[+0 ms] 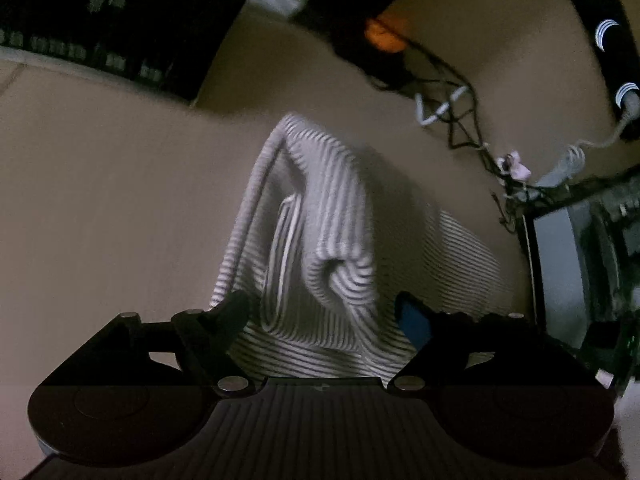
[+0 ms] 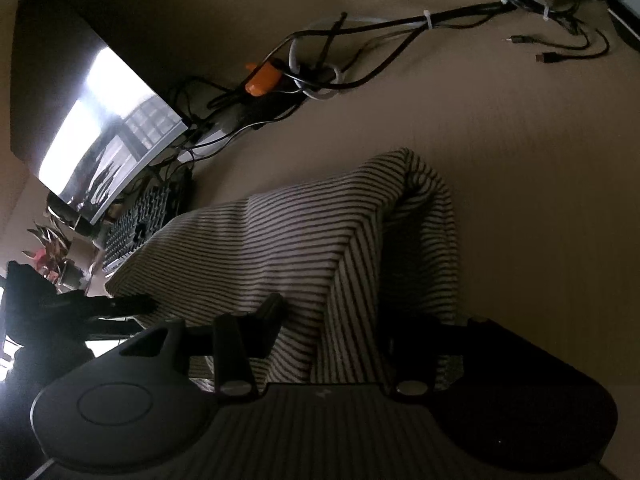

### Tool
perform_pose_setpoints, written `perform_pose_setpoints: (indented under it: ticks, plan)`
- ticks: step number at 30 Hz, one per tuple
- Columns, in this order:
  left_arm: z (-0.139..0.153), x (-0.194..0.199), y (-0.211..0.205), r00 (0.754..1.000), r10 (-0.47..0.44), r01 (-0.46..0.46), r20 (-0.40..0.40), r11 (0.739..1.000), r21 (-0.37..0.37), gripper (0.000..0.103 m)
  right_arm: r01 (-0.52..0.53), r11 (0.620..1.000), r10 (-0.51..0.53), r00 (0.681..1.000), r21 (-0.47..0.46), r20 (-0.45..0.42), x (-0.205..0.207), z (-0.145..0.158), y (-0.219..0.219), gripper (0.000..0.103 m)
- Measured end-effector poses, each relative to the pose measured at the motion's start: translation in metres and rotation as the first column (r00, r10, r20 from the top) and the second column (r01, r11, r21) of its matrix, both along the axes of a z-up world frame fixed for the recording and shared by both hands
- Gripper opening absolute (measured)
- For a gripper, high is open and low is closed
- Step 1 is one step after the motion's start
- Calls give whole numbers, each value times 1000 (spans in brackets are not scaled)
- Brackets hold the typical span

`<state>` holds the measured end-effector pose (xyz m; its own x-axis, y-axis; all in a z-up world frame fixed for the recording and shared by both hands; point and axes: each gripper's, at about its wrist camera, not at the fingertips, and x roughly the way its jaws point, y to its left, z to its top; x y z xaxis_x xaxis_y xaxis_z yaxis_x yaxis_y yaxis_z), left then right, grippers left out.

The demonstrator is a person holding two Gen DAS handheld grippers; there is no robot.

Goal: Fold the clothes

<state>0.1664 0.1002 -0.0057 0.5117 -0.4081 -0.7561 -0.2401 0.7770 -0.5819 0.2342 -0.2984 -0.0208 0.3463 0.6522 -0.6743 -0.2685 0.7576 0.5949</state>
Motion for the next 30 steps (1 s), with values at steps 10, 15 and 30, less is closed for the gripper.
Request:
perform_pose_setpoints:
  ticks: [10,15,30]
  plan:
    - [3,22,-11,998,7,-5,63,999,-43,51,-17,999,16,1000,27,6,0,3,4,42]
    - [-6,30,-20,999,-21,19,50,998,53,55,5,998,-4,1000,56,-18,3,-6,4,47]
    - [-2,-40,-32,975,-201,185,98,971,152,46,-105,986,107,994,-132,4,-44,6,1,36]
